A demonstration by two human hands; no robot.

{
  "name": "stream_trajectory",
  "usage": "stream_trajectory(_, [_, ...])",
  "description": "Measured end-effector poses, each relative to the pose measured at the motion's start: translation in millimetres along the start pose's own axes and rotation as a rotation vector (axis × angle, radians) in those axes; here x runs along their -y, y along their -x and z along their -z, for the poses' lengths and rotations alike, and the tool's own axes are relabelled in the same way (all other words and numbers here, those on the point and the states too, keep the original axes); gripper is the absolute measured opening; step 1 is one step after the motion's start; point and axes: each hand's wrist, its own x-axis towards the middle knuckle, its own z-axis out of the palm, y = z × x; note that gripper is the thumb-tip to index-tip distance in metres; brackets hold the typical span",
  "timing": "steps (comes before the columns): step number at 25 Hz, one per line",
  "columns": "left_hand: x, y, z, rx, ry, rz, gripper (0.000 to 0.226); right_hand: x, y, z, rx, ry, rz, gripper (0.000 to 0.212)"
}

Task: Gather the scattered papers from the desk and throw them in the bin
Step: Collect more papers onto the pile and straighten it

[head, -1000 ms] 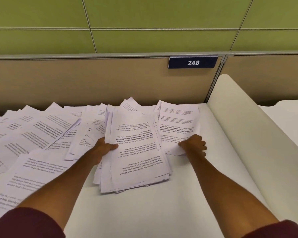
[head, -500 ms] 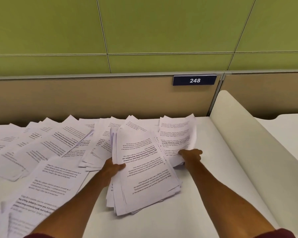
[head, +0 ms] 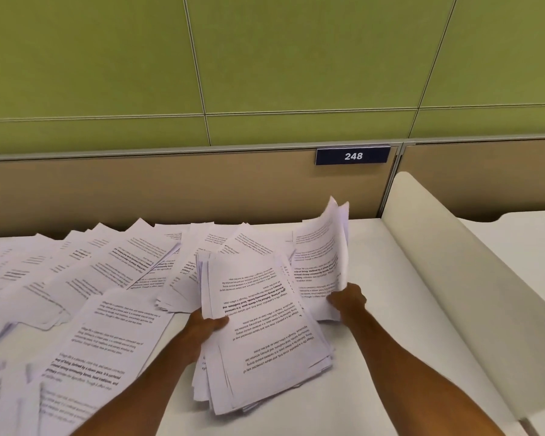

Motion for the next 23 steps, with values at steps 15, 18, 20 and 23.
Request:
stream_trajectory(15, [-1.8,13.6,-7.3,0.054,-0.022,0.001,0.048,-28.1,7.5,91.7,-0.047,-0.929,0.185,0.020])
stream_trajectory(18, [1.1,17.0,-11.5,0.064,-0.010,0.003,0.045,-37.8,12.5,95.0,0.057,-0.800,0.232,0.027])
stream_trajectory(20, [2.7,18.7,-13.5,0.069,-0.006,0.004,0.044,-52.9,12.2,92.2,0.116,-0.542,0.226,0.032])
stream_trajectory(23, [5.2,21.3,-15.5,0.089,-0.006,0.009,0.044,-72.8,17.2,81.6,0.293,-0.078,0.150,0.067])
